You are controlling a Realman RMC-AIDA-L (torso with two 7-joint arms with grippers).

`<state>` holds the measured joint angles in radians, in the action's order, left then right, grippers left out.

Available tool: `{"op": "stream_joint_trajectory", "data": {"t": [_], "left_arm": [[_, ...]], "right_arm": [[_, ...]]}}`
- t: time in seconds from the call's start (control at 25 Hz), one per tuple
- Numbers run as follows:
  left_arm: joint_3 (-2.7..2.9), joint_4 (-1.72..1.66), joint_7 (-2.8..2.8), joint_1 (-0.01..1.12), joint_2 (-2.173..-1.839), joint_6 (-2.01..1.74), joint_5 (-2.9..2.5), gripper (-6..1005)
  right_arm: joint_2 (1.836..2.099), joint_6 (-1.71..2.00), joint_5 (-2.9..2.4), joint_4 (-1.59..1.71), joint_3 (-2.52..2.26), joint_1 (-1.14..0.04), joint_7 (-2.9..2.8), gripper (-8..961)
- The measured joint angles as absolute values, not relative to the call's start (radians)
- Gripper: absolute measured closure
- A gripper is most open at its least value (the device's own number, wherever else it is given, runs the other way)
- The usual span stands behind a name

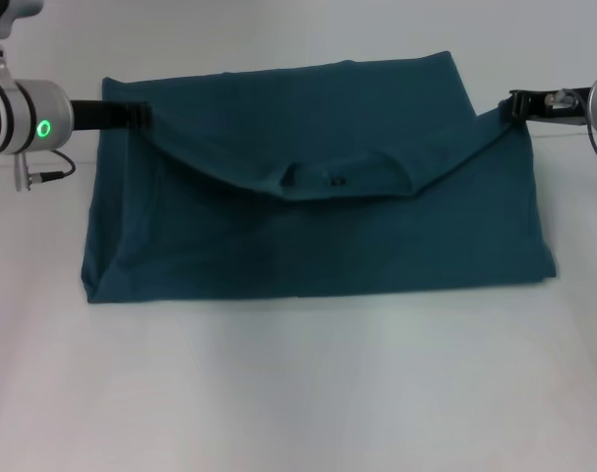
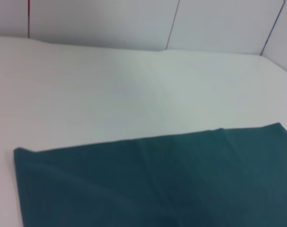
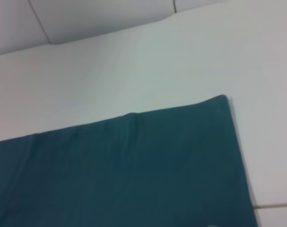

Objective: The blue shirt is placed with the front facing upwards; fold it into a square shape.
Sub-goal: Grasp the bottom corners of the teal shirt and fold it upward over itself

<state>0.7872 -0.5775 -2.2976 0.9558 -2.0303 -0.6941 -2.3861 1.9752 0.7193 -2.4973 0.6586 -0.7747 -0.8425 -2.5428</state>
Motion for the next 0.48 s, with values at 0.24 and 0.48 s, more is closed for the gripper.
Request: {"op": "stream_joint_trajectory", "data": {"t": [0.24, 0.48], "left_arm": [[0.791, -0.545, -2.294, 0.982, -2.026, -0.661, -2.386, 967], [0.801, -0.542, -2.294, 0.983, -2.027, -0.644, -2.386, 964]], "right_arm": [[1.974, 0.687, -2.539, 0.646, -0.788, -0.876, -2.536, 873], [1.977, 0.645, -2.631, 0.598, -0.789, -0.923, -2.545, 869]]}}
